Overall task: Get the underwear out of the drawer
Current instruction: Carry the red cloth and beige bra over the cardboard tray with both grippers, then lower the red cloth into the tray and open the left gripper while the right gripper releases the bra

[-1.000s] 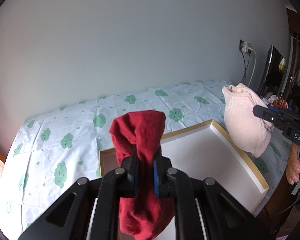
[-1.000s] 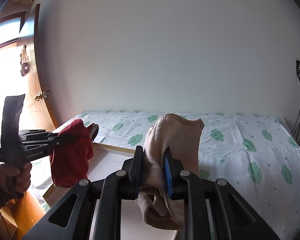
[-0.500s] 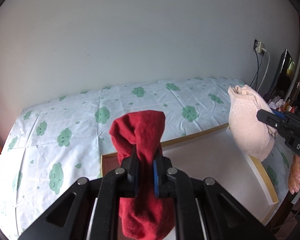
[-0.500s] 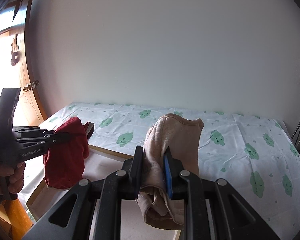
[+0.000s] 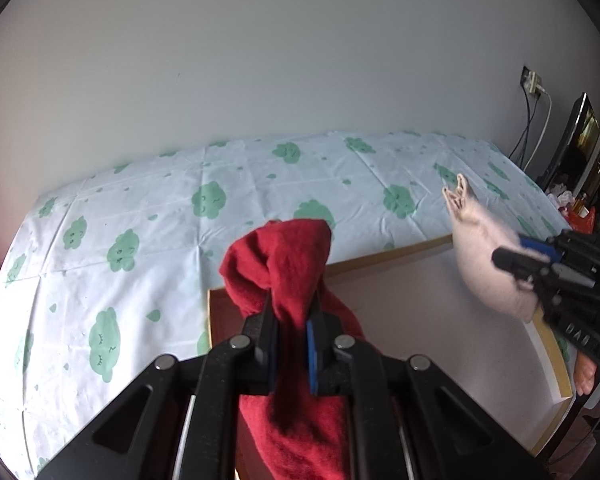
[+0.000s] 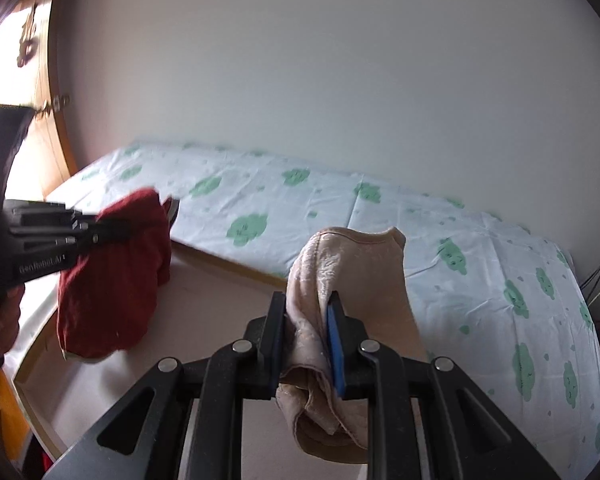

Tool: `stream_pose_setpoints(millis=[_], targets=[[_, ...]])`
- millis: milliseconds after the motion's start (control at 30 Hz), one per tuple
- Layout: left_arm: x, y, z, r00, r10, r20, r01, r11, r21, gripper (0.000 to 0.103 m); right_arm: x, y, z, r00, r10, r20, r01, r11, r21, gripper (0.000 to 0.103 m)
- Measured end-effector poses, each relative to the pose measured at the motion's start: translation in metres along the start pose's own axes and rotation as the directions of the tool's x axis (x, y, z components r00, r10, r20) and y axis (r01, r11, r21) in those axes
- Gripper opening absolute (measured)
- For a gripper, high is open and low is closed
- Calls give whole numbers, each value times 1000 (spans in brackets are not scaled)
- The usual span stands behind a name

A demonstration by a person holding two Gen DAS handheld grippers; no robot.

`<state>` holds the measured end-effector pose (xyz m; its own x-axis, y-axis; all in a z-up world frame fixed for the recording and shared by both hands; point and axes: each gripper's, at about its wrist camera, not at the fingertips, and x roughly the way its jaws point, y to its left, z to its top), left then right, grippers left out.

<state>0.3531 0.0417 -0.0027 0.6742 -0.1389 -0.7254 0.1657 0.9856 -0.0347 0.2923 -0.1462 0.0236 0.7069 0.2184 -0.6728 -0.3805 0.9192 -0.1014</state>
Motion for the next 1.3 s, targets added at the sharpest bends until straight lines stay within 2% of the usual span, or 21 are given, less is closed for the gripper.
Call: stream_pose_setpoints(millis=[233,467,1167,1300], targets=[[12,8,-9,999,23,-35,-24,1000,-5,8,14,16,1,997,-8,-73,4,999,-51,21],[15,7,-13,998,45,-32,-45,999,14,9,16,16,0,997,-13,-76,9,999,-51,21],[18,7,-18,998,48,-46,-47,999,26,10,21,14,-3,996,31,-88,-32,999,-11,22],[13,4,-18,997,56,-43,-55,998,30,14,20,13,-4,996,23,-84,-25,1000,-17,23]])
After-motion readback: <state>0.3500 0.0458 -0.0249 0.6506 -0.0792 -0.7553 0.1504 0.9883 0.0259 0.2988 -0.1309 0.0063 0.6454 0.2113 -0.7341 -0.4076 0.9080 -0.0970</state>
